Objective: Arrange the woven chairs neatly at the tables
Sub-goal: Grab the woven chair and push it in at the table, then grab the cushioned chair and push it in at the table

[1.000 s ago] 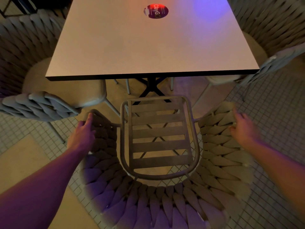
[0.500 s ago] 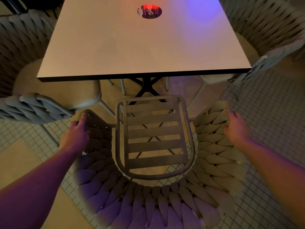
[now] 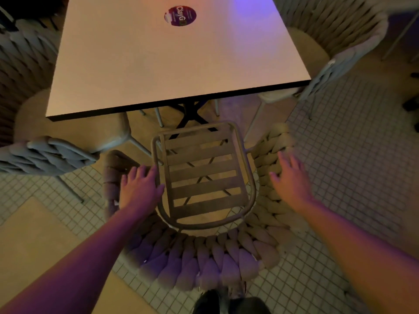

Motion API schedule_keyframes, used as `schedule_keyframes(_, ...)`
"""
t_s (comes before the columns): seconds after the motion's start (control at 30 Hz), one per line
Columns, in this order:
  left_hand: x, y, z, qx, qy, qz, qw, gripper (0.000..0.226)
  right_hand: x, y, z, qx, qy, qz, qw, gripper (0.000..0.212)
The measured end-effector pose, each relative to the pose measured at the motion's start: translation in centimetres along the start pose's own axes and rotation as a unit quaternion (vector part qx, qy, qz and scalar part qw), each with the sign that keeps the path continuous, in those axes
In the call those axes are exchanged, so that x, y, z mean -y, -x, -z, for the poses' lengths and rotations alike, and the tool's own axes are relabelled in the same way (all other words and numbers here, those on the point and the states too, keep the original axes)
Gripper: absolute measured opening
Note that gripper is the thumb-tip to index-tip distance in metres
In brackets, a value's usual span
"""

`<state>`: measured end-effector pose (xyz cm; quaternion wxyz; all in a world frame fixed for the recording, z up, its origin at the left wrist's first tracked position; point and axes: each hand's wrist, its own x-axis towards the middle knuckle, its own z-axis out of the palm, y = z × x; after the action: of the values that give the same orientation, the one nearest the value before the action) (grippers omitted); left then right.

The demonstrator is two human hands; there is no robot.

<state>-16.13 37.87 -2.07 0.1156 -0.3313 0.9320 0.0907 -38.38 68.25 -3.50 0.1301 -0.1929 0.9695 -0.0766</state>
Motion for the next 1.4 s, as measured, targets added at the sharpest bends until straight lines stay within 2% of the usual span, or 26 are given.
schedule_keyframes(0.2, -10.1, 2.9, -0.5, 0.056, 0.033, -0.040, 0.997, 0.065, -4.1, 3.0, 1.3, 0.015, -0.023, 0.007, 1.000, 0.067)
schedule_keyframes(0.33, -19.4, 4.0, -1.4, 0.078, 0.065, -0.066, 0.993, 0.061, -8.2, 3.4, 2.4, 0.037, -0.069, -0.010, 0.997, 0.066)
schedule_keyframes(0.53, -37.0, 4.5, -2.2, 0.077, 0.132, -0.121, 0.981, 0.054, -18.7, 3.4, 4.4, 0.082, -0.164, -0.047, 0.982, 0.066)
schedule_keyframes(0.67, -47.1, 3.0, -1.7, 0.075, 0.229, -0.120, 0.963, 0.054, -27.0, 1.3, 7.8, 0.068, -0.188, -0.075, 0.977, 0.064)
schedule_keyframes(0.73, -50.8, 1.5, -1.1, 0.069, 0.257, -0.126, 0.956, 0.055, -30.0, -0.6, 9.5, 0.050, -0.190, -0.089, 0.977, 0.064)
schedule_keyframes(0.83, -55.3, -1.6, -0.3, 0.103, 0.281, -0.118, 0.947, 0.062, -33.6, -4.3, 11.5, 0.041, -0.198, -0.100, 0.974, 0.063)
schedule_keyframes(0.97, -59.8, -7.3, 0.5, 0.134, 0.255, -0.128, 0.949, 0.070, -36.6, -10.4, 13.4, 0.063, -0.182, -0.073, 0.978, 0.064)
schedule_keyframes(1.07, -62.3, -12.3, 1.5, 0.128, 0.232, -0.137, 0.954, 0.063, -38.5, -16.2, 15.8, 0.087, -0.152, -0.039, 0.984, 0.060)
schedule_keyframes(1.23, -65.1, -19.9, 4.0, 0.098, 0.235, -0.077, 0.964, 0.053, -41.1, -25.9, 20.7, 0.109, -0.139, 0.004, 0.984, 0.060)
schedule_keyframes(1.4, -70.4, -25.4, 6.4, 0.090, 0.225, -0.054, 0.969, 0.052, -44.6, -35.5, 25.4, 0.101, -0.128, 0.006, 0.987, 0.059)
